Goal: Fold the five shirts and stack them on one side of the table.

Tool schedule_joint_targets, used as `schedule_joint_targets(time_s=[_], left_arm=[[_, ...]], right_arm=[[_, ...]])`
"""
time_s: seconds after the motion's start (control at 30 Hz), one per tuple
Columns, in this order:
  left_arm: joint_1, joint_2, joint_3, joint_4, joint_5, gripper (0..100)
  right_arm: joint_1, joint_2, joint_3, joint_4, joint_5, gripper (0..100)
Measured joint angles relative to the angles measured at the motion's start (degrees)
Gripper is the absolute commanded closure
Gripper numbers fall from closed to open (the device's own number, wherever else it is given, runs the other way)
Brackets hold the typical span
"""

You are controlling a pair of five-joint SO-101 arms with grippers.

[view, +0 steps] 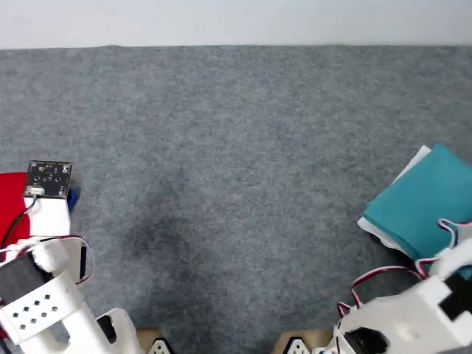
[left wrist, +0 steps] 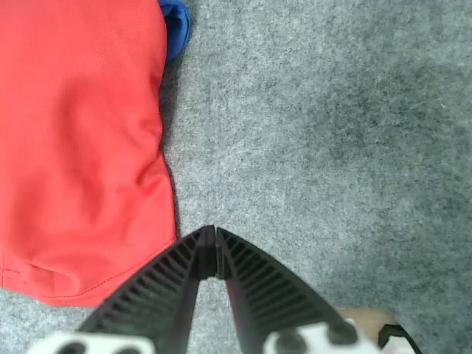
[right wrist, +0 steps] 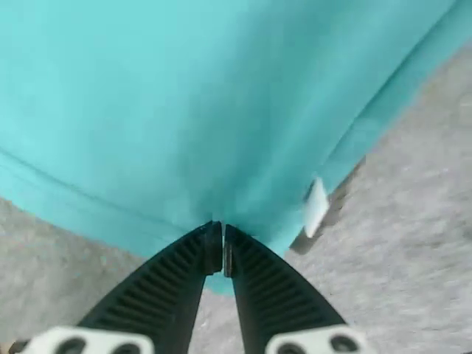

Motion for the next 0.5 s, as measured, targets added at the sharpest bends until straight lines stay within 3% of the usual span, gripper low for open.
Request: schedule_joint_targets(time_s=[0.17,0.5], left_arm=[[0.00,0.00,0.00,0.00,0.00,100],[0.00,0.00,0.00,0.00,0.00,100]], right_arm=[[-2.81,-4.75,-3.96,-2.99,0.00,98.7],[-1.67,3.16,-4.31,-28.84,0.00,98.7]])
